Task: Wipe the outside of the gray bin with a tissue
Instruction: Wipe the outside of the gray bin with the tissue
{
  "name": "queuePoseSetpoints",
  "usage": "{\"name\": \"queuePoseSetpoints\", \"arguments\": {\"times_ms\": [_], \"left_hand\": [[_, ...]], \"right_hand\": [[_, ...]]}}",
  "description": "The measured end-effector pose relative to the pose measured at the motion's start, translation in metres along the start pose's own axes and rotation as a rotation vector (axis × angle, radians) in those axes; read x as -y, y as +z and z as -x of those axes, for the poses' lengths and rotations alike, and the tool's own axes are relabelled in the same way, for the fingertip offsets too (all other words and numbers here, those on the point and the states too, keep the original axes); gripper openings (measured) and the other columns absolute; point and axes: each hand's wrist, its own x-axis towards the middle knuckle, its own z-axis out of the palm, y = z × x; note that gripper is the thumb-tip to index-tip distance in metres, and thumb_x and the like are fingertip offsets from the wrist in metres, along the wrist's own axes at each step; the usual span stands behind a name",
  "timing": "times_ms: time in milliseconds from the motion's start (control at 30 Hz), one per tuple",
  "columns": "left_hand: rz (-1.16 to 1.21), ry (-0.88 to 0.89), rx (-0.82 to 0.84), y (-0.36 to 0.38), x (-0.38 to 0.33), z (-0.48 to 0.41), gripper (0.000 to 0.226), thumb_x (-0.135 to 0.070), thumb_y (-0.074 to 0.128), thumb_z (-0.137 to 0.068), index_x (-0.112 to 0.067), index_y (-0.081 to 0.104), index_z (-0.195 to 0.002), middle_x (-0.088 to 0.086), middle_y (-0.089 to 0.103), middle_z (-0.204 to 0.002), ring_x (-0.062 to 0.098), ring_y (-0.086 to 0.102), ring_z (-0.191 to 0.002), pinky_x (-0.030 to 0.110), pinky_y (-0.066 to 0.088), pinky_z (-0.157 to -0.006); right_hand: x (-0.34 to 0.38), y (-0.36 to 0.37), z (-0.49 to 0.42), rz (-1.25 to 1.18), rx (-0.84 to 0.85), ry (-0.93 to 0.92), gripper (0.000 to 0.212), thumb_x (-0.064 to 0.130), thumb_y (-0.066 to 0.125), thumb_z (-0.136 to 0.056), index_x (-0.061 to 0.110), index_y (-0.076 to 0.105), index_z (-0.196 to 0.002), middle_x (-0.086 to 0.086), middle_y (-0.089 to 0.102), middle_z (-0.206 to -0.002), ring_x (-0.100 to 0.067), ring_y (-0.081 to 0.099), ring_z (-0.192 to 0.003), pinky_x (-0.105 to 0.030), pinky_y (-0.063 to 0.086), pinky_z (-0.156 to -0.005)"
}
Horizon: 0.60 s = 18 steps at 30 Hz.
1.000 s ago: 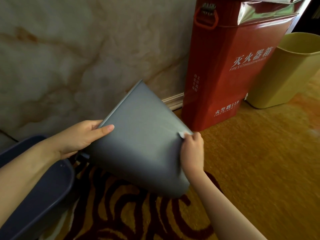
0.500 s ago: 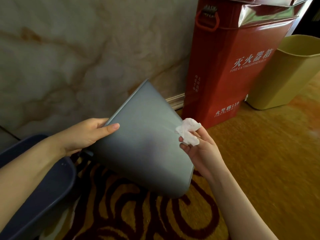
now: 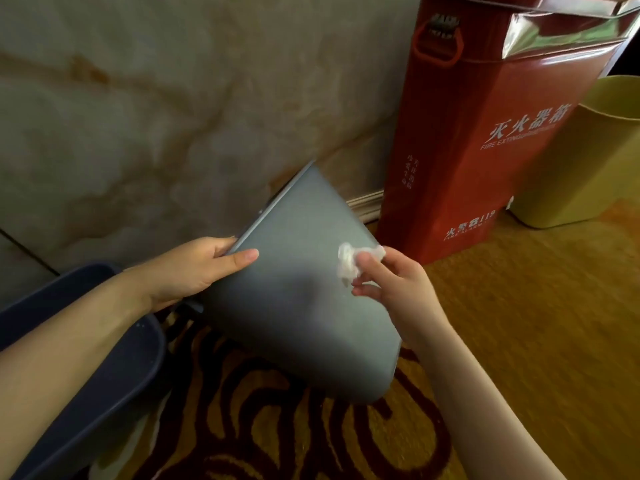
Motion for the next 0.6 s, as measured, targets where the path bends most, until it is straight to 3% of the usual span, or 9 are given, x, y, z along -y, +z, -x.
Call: {"name": "queuePoseSetpoints", "arguments": {"times_ms": [67,133,267,367,500,600], "left_hand": [[-0.012,-0.003,0.0,0.001,0.0,-0.001,0.023,-0.026,0.049,-0.088,-0.018,0.065,-0.102,-0.009,0.077,-0.089,0.003,0.071,-0.077,0.008,0.05,-0.058],[-0.021,0.004,-0.002,0.003,-0.001,-0.002,0.019,-0.021,0.047,-0.092,-0.021,0.065,-0.096,-0.013,0.077,-0.078,-0.002,0.069,-0.064,0.005,0.047,-0.047],[-0.016,0.017,-0.006,0.006,-0.003,-0.003,0.019,-0.02,0.045,-0.093,-0.022,0.064,-0.095,-0.013,0.076,-0.077,-0.003,0.069,-0.061,0.005,0.046,-0.046],[0.008,0.028,-0.007,0.005,-0.002,0.0,0.019,-0.018,0.045,-0.093,-0.02,0.063,-0.097,-0.014,0.076,-0.073,-0.003,0.069,-0.061,0.005,0.046,-0.045],[0.012,0.029,0.006,0.001,0.001,0.0,0.022,-0.028,0.049,-0.085,-0.023,0.064,-0.101,-0.011,0.076,-0.093,0.003,0.07,-0.086,0.009,0.051,-0.065],[0.013,0.023,0.003,0.001,0.002,0.0,0.031,-0.036,0.051,-0.079,-0.023,0.064,-0.104,-0.009,0.075,-0.099,0.006,0.069,-0.092,0.01,0.051,-0.07]], "right_hand": [[0.002,0.023,-0.018,0.403,-0.203,-0.215,0.013,0.015,0.061,-0.088,0.003,0.064,-0.082,-0.002,0.063,-0.068,-0.013,0.062,-0.064,-0.022,0.05,-0.058],[0.006,0.047,-0.033,0.569,-0.285,-0.402,0.007,0.01,0.057,-0.088,0.005,0.06,-0.085,-0.006,0.062,-0.079,-0.02,0.059,-0.073,-0.025,0.042,-0.064],[-0.002,0.076,-0.042,0.847,-0.243,-0.642,0.013,-0.003,0.056,-0.082,-0.006,0.063,-0.094,-0.024,0.06,-0.096,-0.039,0.056,-0.084,-0.039,0.045,-0.072],[-0.026,0.082,-0.017,0.987,-0.172,-0.768,0.029,0.006,0.051,-0.09,-0.008,0.059,-0.114,-0.023,0.06,-0.116,-0.033,0.053,-0.097,-0.039,0.046,-0.09],[-0.045,0.058,-0.016,0.92,-0.109,-0.786,0.032,0.004,0.057,-0.09,-0.003,0.058,-0.121,-0.016,0.058,-0.128,-0.028,0.052,-0.098,-0.028,0.04,-0.095],[-0.049,0.031,-0.021,0.877,-0.268,-0.587,0.032,-0.003,0.059,-0.087,-0.004,0.06,-0.118,-0.017,0.061,-0.123,-0.035,0.055,-0.094,-0.041,0.048,-0.091]]}}
